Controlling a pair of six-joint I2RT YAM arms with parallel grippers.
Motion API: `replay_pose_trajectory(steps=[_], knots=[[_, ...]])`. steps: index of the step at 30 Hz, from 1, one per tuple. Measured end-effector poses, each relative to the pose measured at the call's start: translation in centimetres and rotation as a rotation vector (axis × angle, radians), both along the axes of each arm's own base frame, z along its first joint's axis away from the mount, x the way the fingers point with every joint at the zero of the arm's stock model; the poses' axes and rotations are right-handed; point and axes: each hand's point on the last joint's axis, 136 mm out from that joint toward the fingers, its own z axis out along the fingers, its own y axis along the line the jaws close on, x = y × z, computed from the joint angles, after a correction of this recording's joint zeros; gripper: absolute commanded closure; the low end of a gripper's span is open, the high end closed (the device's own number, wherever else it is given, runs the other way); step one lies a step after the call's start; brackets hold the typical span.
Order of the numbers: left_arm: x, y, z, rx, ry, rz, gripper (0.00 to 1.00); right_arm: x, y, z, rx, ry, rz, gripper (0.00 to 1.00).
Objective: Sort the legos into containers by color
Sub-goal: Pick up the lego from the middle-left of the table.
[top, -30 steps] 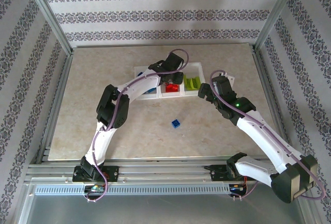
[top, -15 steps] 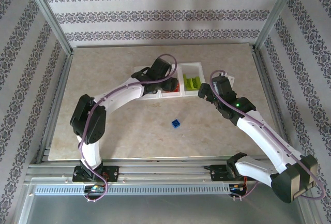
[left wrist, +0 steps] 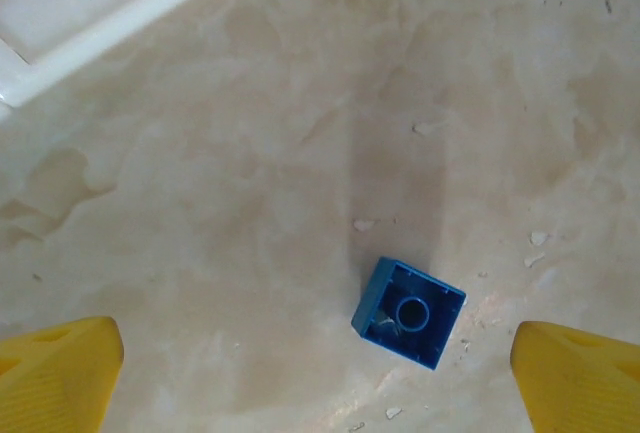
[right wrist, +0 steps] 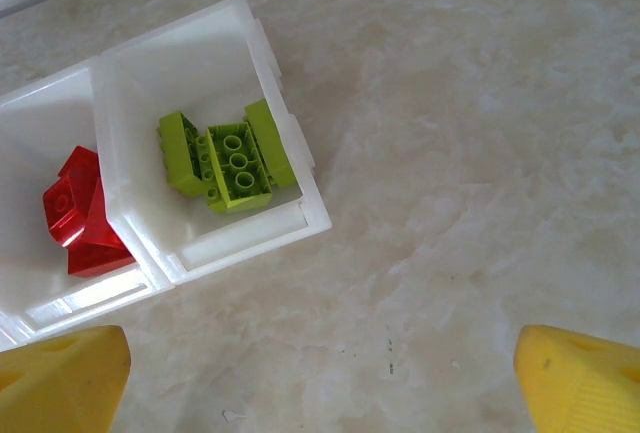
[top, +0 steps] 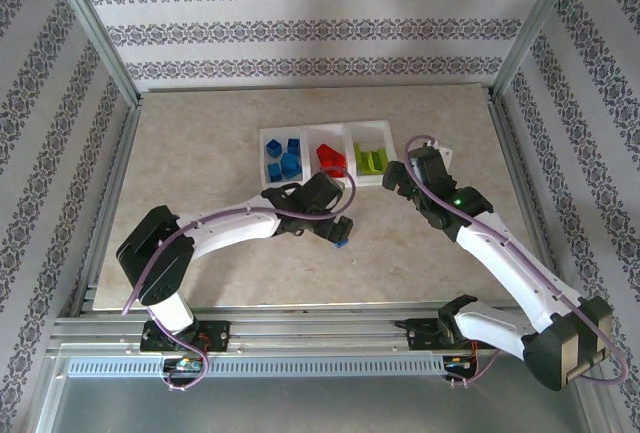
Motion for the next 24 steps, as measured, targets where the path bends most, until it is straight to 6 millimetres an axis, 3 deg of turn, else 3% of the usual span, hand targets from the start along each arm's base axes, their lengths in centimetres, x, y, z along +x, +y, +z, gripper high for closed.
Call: replay_pose_trajectory(steps=[9,16,24], knots=[[-1.6,-1.4,-1.7,0.043,0.009,-0.048,0.00,0.0,0.0,-0.1,0.007,0.002,-0.007,0.01],[-1.4,-2.0,-2.9,0.076,0.018,-0.071,0.01,-0.1,0.0,-0.1,0.006,0.004,-0.008,0.02],[-1.2,-2.4,-3.5,0.089,0.023,-0.084,0.08,-0.1,0.0,-0.1,0.008,0.004,-0.009,0.02]])
